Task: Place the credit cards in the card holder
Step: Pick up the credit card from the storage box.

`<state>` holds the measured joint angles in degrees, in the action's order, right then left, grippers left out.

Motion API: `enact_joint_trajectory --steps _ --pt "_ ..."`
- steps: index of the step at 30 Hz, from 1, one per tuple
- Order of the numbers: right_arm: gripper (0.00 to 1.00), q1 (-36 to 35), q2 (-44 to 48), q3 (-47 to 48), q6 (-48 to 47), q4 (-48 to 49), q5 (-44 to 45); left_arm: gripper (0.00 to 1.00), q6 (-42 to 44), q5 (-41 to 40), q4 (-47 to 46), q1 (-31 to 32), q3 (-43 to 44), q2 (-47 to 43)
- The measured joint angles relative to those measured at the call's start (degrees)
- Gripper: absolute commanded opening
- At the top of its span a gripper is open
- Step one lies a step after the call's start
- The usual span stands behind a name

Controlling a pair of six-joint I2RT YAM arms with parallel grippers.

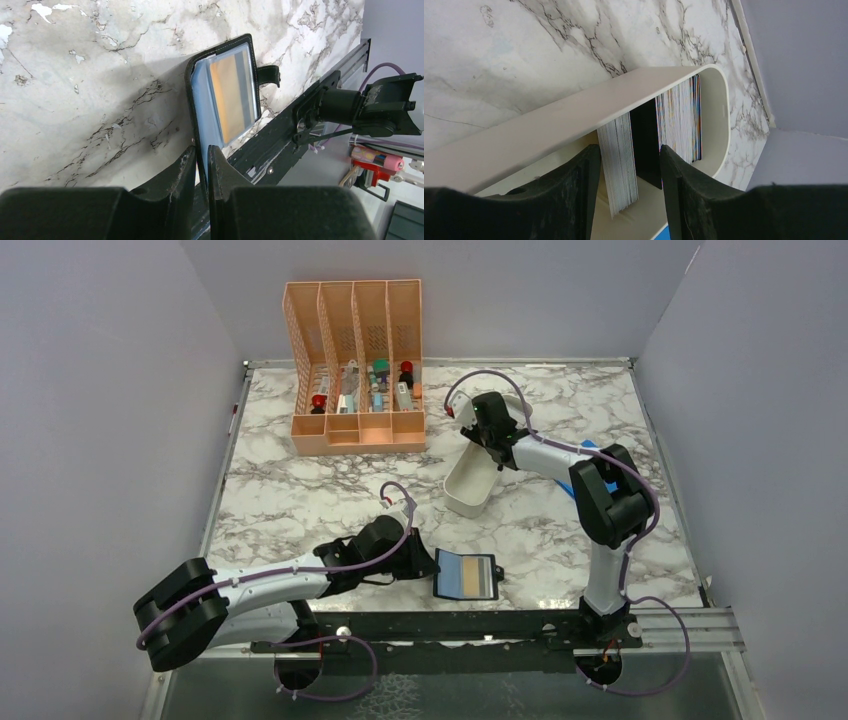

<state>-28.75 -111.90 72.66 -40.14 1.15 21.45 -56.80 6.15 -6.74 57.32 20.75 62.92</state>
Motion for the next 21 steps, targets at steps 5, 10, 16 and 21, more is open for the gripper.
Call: enact_joint_trajectory --steps 5,10,16,21 --pt "0.51 0.0 -0.2 0.0 -0.7 -0.09 0.37 0.18 -0.02 0.0 0.0 0.0 0.0 0.04" --pt "0.51 0.0 -0.2 0.0 -1.25 -0.35 0.39 0.18 -0.07 0.0 0.0 0.0 0.0 0.07" --pt "0.5 0.15 -0.5 -0.04 -1.88 -0.98 0.37 0.18 -0.2 0.0 0.0 0.0 0.0 0.15" --pt "0.5 0.5 -0.5 -0.13 -1.95 -1.7 0.39 0.18 -0.24 0.0 0.0 0.0 0.0 0.13"
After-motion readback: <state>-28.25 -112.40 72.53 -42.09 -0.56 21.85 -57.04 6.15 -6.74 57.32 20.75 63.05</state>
